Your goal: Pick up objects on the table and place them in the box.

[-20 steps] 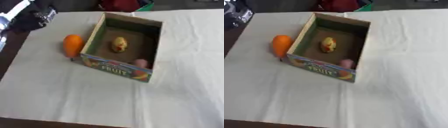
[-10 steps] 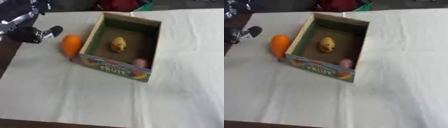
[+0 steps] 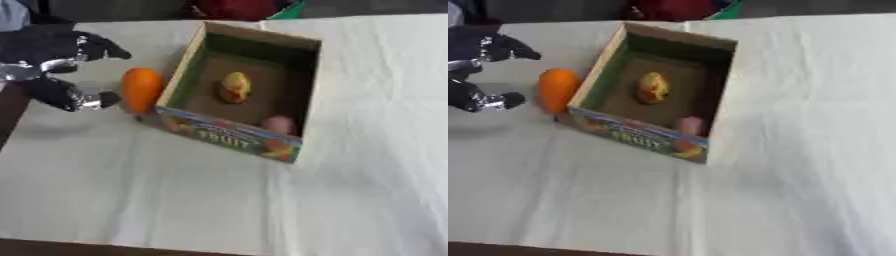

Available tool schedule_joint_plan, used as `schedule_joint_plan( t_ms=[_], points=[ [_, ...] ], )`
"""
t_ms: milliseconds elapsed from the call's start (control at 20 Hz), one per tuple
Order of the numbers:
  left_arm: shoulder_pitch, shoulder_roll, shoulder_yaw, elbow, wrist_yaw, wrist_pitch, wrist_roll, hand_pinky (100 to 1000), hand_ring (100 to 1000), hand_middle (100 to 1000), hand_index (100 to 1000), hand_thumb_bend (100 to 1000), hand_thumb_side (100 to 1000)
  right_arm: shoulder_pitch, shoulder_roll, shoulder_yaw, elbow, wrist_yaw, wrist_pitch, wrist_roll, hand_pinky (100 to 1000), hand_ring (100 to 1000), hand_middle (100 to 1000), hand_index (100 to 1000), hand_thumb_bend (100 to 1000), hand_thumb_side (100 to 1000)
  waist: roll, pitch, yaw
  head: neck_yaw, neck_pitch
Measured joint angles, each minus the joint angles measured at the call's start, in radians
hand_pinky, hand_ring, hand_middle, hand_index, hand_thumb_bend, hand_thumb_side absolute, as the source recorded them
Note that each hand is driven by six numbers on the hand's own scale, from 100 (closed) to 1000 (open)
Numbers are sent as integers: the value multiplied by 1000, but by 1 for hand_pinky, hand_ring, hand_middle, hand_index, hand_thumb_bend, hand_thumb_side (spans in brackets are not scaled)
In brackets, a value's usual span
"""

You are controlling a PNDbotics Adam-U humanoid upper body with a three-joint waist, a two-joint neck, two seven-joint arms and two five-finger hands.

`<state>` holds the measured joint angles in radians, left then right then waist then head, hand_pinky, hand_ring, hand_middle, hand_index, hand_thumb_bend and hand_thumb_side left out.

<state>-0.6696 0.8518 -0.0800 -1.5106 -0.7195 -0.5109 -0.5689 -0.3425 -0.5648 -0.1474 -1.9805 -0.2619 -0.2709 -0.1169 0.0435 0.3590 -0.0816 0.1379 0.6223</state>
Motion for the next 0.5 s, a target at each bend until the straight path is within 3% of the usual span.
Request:
schedule_joint_plan(
  t_ms=[500],
  points=[
    [-75,-57,-16,131,-89,47,11,700,933,888,1000,393,1000,-1,9,0,0,3,3,8,729,1000,524,734,100,691,-4,16,-13,1,-18]
  ],
)
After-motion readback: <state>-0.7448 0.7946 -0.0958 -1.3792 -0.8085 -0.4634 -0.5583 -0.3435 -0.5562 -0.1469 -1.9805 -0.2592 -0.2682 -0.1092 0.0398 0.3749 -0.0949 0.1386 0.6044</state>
